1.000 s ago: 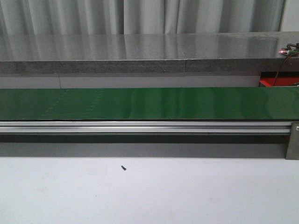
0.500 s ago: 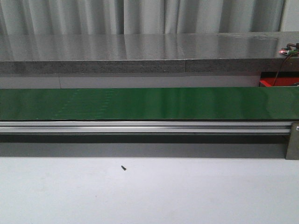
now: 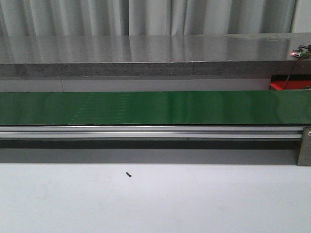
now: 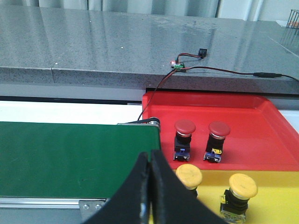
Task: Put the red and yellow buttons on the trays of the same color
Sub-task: 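Move the left gripper above the remaining red-capped buttons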
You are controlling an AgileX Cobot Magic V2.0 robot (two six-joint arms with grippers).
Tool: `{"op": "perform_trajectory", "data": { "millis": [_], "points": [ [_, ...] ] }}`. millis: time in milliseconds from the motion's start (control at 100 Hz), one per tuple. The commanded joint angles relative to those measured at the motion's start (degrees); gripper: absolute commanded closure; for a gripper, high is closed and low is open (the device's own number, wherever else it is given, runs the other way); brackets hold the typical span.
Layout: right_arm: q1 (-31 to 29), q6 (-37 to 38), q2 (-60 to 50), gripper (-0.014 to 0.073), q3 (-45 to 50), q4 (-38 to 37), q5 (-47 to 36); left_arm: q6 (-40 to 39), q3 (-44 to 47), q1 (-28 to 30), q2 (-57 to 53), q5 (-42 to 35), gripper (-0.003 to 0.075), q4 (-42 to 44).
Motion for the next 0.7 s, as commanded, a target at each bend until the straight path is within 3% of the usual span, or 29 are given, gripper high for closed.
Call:
{"op": "perform_trajectory", "data": {
  "millis": [0,100,180,690],
  "points": [
    [0.0,-0.06,0.19,0.0717,-1.49,-0.3,-4.95,-0.72,-5.22,1.61,3.36,-0.07,0.0483,-1.4],
    [0.0,-0.06,0.19,0.0717,-1.49,-0.3,-4.95,-0.72,-9.13,2.28,7.87,1.24,0.0248,-1.4],
    [0.0,-0.06,0.19,0.0717,-1.49,-0.3,-4.95,-0.72,-11.8,2.53,11.23,3.58,0.0162,-1.4],
    [0.0,-0.06,0.19,0.0717,-1.49,-0.3,-4.95,-5.2,-26.63,2.53,33.61,19.6,0.0187,2.79]
  ]
}}
